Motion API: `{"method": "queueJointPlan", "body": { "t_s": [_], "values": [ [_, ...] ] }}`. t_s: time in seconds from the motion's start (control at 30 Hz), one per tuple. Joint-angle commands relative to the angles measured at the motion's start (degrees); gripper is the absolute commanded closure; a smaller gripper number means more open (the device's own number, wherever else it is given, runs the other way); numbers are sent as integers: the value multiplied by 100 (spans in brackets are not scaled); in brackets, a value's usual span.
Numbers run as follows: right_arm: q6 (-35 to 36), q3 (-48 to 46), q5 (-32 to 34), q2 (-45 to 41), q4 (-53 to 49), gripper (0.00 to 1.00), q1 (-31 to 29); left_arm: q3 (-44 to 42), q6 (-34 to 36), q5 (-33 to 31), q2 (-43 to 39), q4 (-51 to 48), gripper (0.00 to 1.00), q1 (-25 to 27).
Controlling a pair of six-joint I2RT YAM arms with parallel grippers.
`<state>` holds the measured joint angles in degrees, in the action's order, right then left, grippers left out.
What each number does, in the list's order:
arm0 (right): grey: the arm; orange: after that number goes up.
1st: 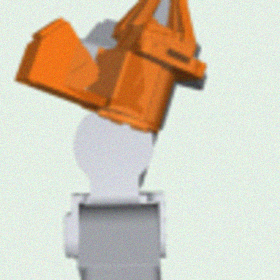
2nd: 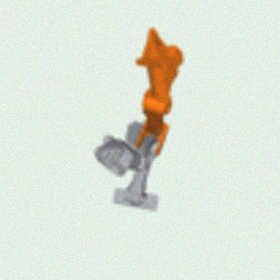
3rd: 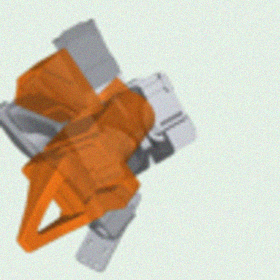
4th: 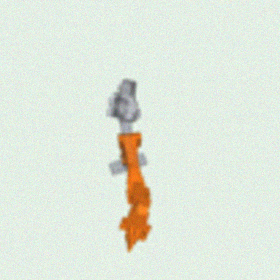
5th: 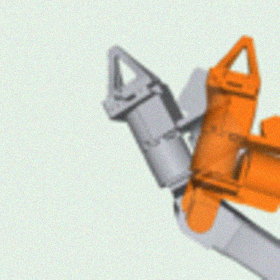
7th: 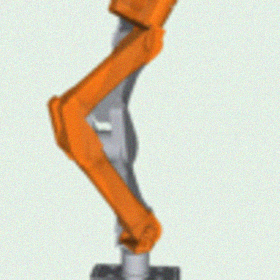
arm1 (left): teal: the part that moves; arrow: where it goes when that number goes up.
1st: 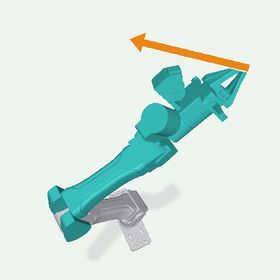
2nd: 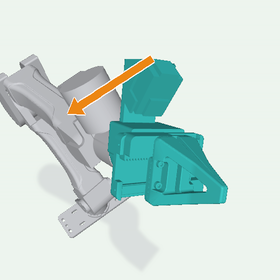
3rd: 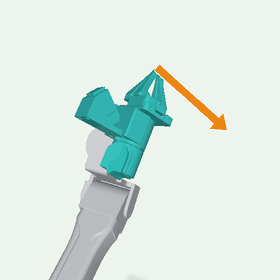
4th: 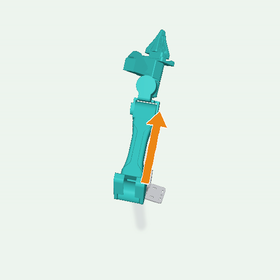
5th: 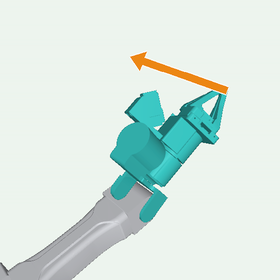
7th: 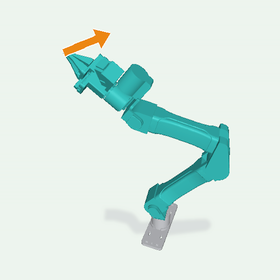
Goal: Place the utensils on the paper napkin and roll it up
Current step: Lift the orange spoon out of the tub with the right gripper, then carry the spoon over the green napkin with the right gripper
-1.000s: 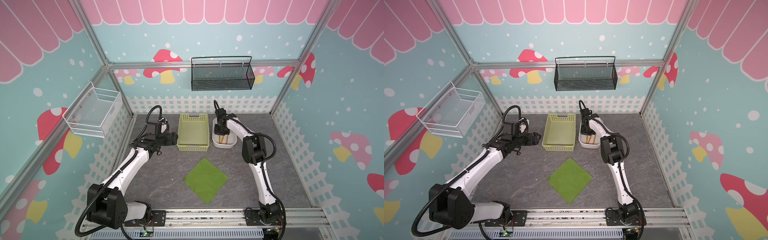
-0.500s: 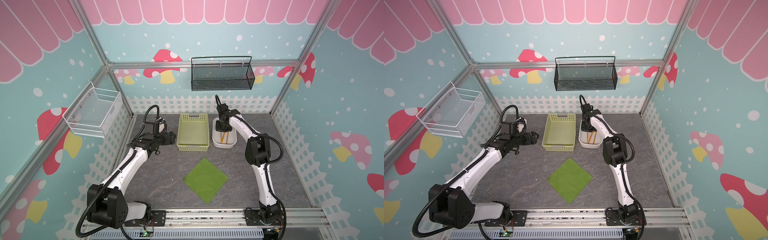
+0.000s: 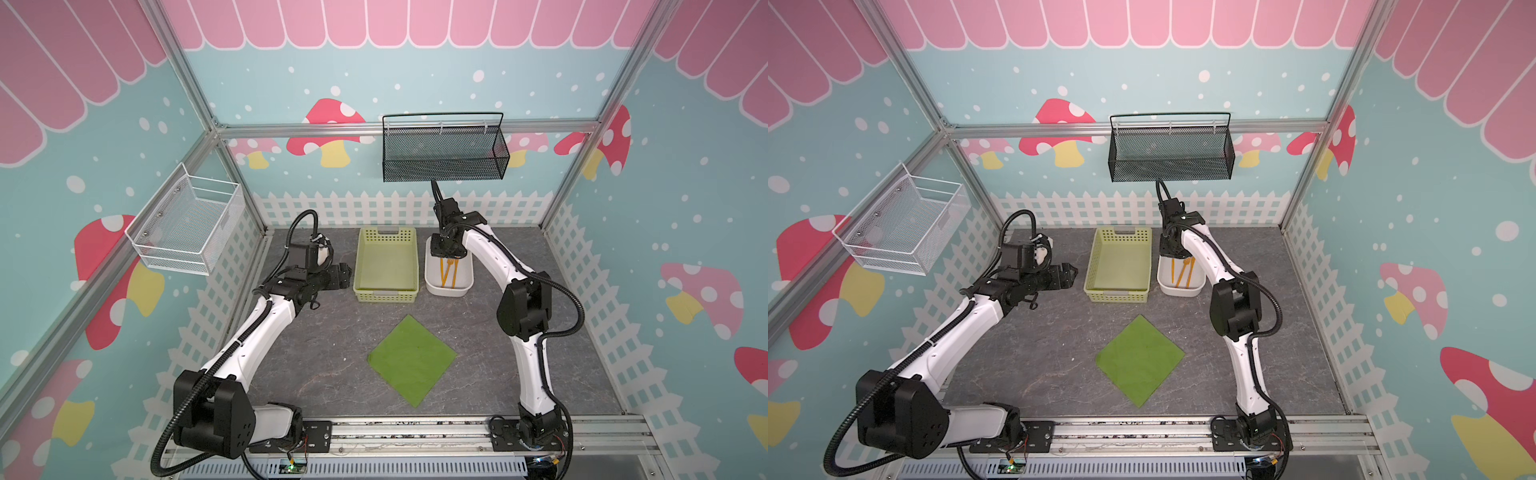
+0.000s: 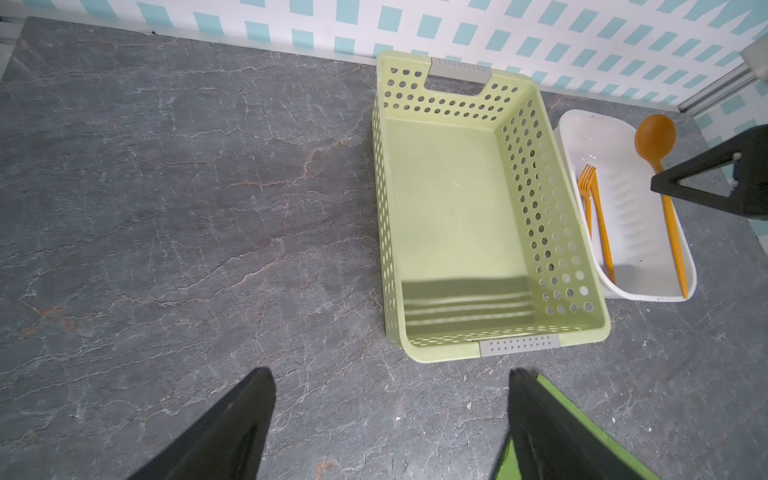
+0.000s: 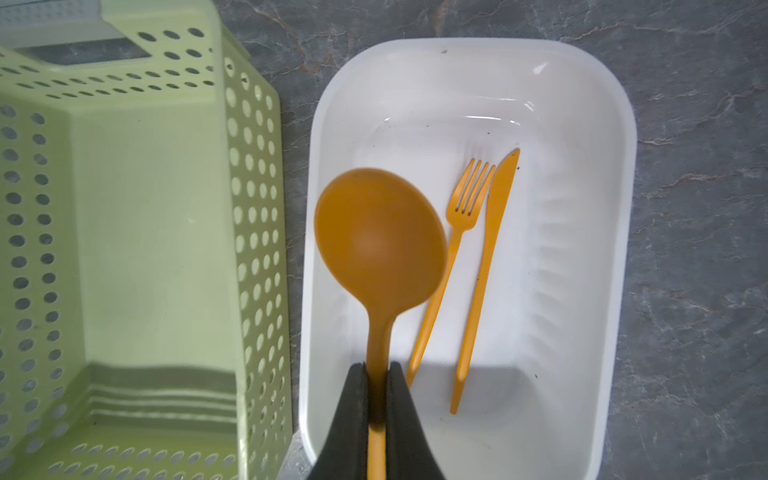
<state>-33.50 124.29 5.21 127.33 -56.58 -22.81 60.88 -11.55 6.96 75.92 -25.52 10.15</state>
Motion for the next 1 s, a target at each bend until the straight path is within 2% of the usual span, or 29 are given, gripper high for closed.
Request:
{"method": "queueJointPlan", "body": {
  "t_s": [0.0, 0.23, 0.53, 0.77, 0.97],
  "values": [
    [-49, -409, -19, -491, -79, 93, -155, -6, 74, -125, -200, -111, 10, -29],
    [-376, -1753, -193, -1412, 452, 93, -498, -46, 91, -133, -357, -130, 10, -30],
    [-1334, -3749, -409, -2627, 1457, 96, -1203, -101, 58, -72, -482, -139, 10, -27],
    [-2263, -5026, -385, -3150, 2196, 97, -1893, -88, 31, -72, -520, -190, 10, -26],
    [-2853, -5766, -370, -3321, 2701, 97, -2401, -91, -5, -23, -478, -182, 10, -31]
  ]
}}
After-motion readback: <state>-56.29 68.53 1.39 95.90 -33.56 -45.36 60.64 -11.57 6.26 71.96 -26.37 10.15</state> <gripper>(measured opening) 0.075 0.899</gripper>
